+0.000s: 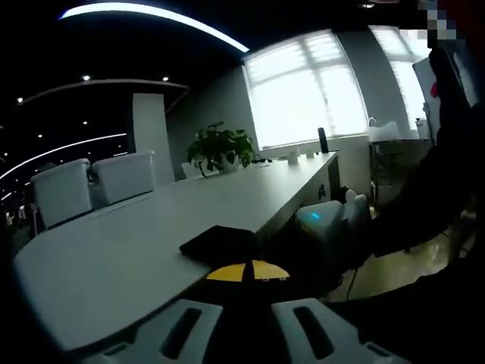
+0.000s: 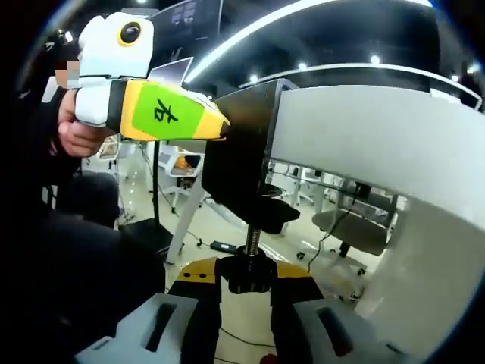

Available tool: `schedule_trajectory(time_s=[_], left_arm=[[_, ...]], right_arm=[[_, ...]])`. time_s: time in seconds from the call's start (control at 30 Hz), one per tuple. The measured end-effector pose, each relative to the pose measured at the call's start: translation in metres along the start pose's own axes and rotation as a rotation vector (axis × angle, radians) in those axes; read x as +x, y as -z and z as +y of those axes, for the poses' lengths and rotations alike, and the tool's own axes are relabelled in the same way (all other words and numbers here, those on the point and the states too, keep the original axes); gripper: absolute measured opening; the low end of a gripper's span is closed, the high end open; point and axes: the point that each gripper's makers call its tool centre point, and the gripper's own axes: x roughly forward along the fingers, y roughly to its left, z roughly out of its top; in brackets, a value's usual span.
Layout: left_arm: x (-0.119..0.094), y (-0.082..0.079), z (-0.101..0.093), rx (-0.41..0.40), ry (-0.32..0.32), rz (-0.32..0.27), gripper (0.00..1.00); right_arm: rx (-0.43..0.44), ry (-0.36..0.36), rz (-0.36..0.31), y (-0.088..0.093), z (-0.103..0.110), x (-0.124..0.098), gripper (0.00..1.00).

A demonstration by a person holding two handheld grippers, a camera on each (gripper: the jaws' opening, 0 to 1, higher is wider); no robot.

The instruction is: Clamp the fixed fixture on the desktop, loosen the retaining clip, secure it to the edge of the desk, and tighten the retaining clip.

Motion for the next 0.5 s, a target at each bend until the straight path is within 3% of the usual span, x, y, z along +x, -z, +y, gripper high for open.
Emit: schedule_trajectory(time_s=[0.13, 0.23, 0.33, 0.5], left_arm=[[-0.001, 0.001, -0.001, 0.041, -0.005, -0.002, 0.01], [-0.002, 0.002, -0.001, 0.057, -0.001, 0.001, 0.01], [-0.001, 0.002, -0.003, 0.048, 0.009, 0.002, 0.01], [-0.001, 0.003, -0.004, 0.012, 0.023, -0.013, 0.01]], right_arm=[[-0.025, -0.008, -0.025, -0.002, 0.005, 0.002, 0.23], [-0.024, 0.025, -0.021, -0.002, 0.005, 0.001, 0.24], [0.120, 0.155, 0.021, 0.003, -0.003, -0.006, 0.34], [0.143, 0.341, 0.038, 0.002, -0.004, -0.018, 0.45]])
